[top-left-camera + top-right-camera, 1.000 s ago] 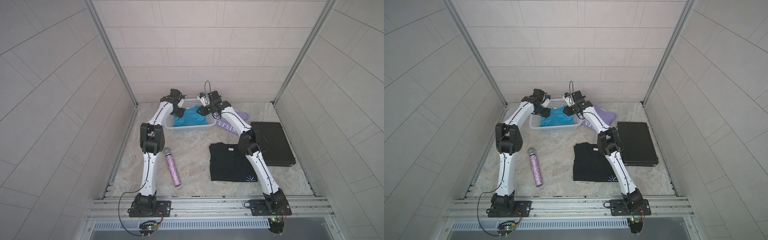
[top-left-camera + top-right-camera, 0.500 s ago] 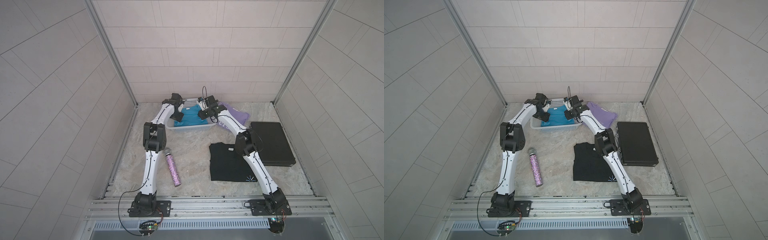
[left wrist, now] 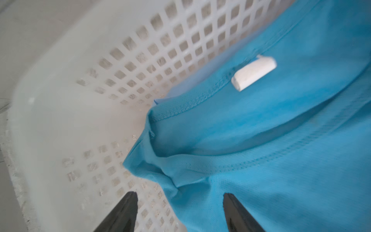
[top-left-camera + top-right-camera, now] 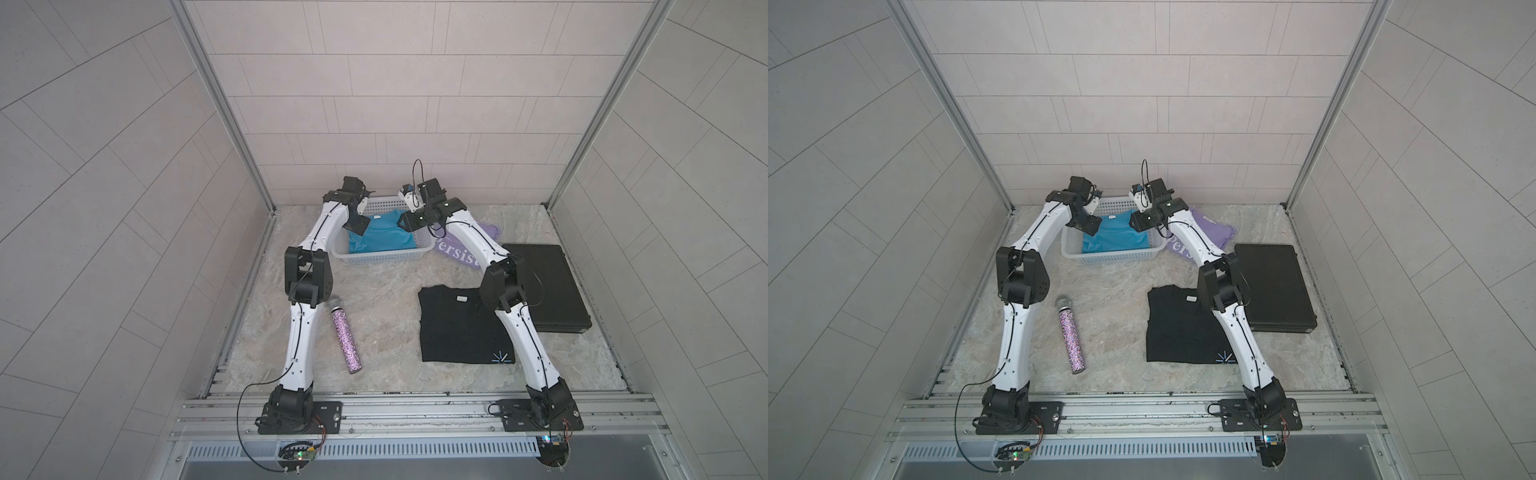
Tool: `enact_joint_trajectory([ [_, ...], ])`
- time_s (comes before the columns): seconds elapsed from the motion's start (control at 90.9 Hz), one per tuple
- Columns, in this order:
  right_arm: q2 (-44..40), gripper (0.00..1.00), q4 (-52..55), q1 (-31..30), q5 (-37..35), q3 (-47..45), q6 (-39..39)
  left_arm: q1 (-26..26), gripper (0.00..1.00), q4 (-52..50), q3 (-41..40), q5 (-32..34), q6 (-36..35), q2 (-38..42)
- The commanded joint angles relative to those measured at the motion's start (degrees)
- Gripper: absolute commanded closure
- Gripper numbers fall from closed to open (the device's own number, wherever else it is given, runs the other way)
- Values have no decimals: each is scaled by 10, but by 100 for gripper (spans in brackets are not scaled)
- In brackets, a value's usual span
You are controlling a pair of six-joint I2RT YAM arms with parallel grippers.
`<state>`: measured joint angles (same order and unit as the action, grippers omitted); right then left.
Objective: Put the folded t-shirts into the basket
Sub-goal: Place the T-shirt in the bin, then adjust the T-shirt at the center of the board.
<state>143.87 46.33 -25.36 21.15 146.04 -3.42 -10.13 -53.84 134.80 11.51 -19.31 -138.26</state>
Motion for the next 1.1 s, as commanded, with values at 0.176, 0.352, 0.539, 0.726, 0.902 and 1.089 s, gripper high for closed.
enact_joint_trajectory([
  [0.176, -205, 47, 58, 18, 78, -190, 88, -8, 21, -11, -128, -147, 36, 181],
  [0.352, -360, 37, 53, 45, 61, -412, 164, -34, 21, -11, -275, -235, 37, 289],
  [0.539, -509, 24, 68, 91, 34, -608, 231, -88, 18, 36, -462, -292, 31, 405],
  [0.726, -599, 14, 69, 121, -53, -757, 277, -156, 16, 95, -585, -301, 17, 443],
  [0.902, -606, 9, 44, 144, -111, -803, 280, -207, 18, 134, -602, -305, 20, 405],
  [1.089, -564, 8, 36, 150, -165, -804, 279, -254, 21, 157, -572, -284, 34, 340],
])
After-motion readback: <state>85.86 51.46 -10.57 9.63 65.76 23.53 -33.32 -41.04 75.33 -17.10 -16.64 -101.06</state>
